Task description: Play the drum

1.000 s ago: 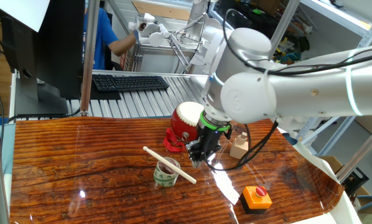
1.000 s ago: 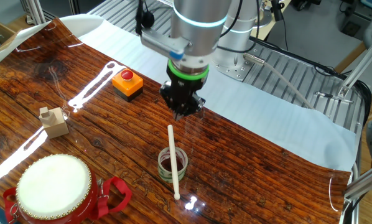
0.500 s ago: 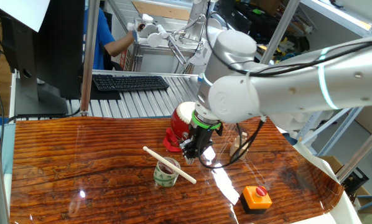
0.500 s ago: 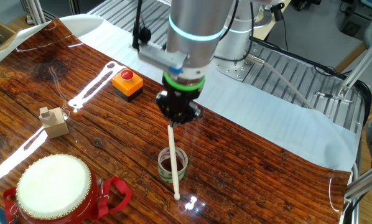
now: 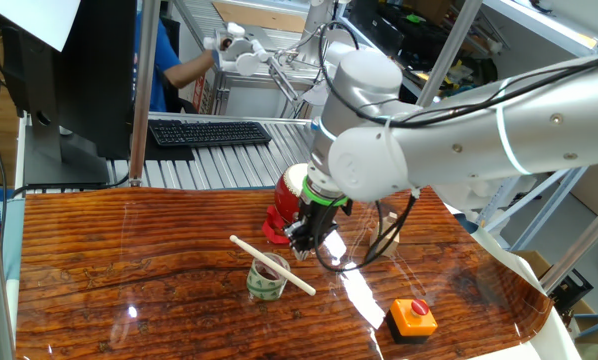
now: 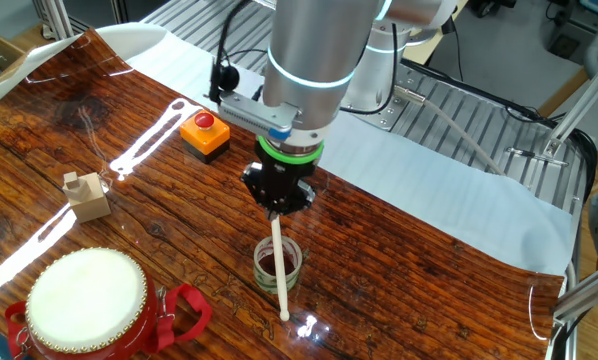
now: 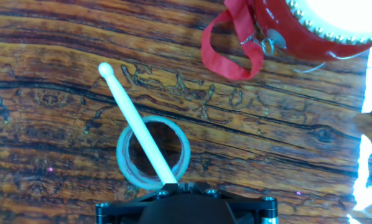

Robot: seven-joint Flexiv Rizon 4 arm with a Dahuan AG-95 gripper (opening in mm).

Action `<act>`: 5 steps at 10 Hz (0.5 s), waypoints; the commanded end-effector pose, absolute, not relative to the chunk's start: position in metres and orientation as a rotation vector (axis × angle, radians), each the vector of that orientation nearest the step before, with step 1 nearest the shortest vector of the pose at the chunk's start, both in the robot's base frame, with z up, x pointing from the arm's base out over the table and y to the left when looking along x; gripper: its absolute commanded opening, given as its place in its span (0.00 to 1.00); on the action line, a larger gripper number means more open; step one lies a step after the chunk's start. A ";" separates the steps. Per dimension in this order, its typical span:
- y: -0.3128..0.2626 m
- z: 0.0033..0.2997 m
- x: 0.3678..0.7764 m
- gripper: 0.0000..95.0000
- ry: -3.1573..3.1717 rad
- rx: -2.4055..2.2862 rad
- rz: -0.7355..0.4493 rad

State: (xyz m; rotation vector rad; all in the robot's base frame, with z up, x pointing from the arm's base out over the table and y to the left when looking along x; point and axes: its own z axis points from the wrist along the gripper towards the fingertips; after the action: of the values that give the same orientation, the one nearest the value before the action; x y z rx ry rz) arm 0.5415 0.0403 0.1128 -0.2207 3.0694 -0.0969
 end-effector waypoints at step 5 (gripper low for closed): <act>0.041 0.097 0.543 0.20 3.068 -0.183 -0.062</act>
State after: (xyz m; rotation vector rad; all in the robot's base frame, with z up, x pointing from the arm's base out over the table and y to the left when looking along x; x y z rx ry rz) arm 0.5442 0.0410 0.0971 -0.1827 3.0690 -0.0626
